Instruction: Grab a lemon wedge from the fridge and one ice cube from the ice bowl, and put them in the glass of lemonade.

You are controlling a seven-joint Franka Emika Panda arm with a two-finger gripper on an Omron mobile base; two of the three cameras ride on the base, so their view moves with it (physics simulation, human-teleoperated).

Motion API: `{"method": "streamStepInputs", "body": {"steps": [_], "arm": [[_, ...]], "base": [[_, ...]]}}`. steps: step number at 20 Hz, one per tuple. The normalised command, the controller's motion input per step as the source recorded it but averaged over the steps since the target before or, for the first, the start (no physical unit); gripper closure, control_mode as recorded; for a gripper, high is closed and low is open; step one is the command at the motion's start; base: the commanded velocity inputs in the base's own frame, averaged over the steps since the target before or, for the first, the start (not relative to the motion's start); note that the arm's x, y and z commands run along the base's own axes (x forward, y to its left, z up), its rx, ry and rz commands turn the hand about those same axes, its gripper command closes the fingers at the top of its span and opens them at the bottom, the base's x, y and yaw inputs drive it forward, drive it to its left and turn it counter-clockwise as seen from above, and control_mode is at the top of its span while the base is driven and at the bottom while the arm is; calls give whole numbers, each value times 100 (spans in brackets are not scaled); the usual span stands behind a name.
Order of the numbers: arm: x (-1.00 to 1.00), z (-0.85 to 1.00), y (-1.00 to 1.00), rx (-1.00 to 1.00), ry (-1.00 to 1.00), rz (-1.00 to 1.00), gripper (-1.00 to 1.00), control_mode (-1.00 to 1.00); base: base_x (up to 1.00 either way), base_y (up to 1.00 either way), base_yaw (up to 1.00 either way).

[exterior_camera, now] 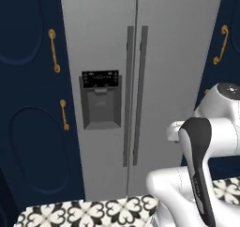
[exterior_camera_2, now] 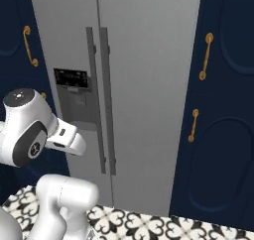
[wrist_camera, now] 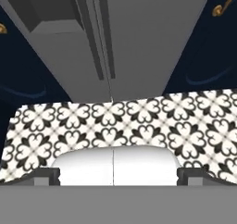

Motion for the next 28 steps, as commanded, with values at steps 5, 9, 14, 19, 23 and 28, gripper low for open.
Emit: {"method": "streamStepInputs", "body": {"steps": [5, 9, 14, 19, 23, 28], "arm": [[0, 0, 0, 0, 0, 0, -100, 100], [0, 0, 0, 0, 0, 0, -100, 100], [0, 0, 0, 0, 0, 0, -100, 100], [0, 0, 0, 0, 0, 0, -100, 100], [1, 0, 0, 0, 0, 0, -100, -100], [3, 6, 0, 0, -19, 1, -100, -100]], "base": [[18, 35, -17], [0, 43, 0], [-23, 19, 3], [-19, 0, 0], [0, 0, 0], [0, 0, 0]]}}
